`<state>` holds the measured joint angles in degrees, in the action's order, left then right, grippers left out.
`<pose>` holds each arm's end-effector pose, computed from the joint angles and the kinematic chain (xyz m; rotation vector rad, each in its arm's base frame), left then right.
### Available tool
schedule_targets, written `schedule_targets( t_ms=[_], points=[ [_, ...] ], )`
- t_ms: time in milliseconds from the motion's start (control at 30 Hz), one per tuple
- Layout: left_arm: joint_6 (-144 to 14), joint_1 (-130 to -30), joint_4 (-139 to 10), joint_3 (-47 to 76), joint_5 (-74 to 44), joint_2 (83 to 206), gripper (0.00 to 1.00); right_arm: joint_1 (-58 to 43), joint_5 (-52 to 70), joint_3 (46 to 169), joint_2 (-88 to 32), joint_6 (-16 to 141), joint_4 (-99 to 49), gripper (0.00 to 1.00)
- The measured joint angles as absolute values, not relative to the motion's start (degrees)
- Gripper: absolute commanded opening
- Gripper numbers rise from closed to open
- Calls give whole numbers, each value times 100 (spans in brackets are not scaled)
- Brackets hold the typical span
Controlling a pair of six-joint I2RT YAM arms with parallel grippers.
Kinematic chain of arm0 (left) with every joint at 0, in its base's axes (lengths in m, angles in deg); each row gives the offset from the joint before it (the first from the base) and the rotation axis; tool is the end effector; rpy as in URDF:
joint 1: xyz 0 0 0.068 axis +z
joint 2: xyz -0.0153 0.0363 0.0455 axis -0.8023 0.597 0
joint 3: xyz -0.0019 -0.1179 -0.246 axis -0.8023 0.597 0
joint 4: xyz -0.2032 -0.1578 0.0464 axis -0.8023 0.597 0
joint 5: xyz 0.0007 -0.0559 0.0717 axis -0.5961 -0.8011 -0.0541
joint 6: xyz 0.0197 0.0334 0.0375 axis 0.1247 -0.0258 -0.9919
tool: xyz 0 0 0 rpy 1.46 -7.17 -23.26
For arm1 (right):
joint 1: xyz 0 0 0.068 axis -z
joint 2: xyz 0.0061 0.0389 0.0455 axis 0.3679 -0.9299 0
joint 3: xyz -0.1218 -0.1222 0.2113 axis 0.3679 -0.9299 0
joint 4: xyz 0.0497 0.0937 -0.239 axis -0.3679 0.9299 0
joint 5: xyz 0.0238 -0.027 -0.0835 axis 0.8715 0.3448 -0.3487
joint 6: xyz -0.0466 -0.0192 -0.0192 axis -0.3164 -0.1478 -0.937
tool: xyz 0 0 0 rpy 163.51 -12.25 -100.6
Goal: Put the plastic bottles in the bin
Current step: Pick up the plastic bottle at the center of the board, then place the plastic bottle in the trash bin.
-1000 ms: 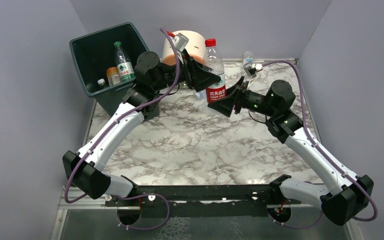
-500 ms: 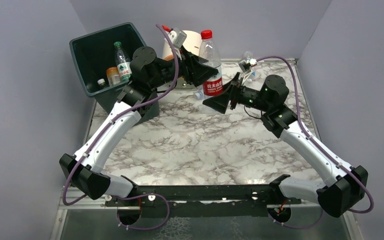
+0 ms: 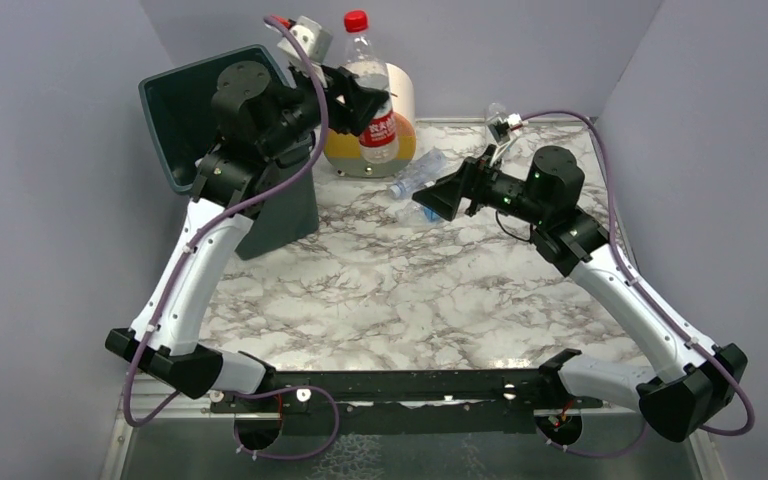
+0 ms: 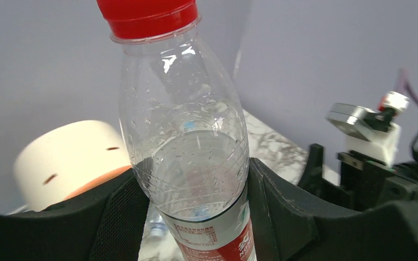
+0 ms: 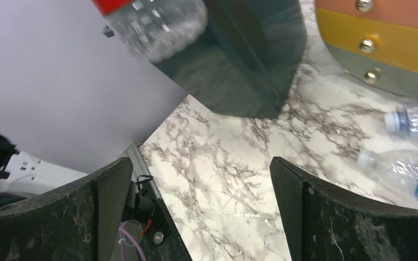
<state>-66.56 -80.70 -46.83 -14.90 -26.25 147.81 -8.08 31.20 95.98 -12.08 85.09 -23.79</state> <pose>0.2427 -0.1390 0.5358 0.5103 1.4135 -0.7727 0.2174 0.1444 0.4031 -0.4399 1.6977 1.1936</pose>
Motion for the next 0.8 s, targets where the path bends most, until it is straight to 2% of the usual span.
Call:
schedule_targets(
  t_ms=[300,500,800],
  points=[
    [-6857,-6378,-4141,-1833,-2124,14818,62,-808,2239,9668,-1276,8374,-1443,100],
    [-6999,-5793,-3971,-1857,-1617,14855,63,-808,2113,9668,-1488,8367,-1220,100],
    [-7106,-5220,-3949,-1665,-907,14864,78,-808,1923,9840,-1824,8363,-1091,99]
  ],
)
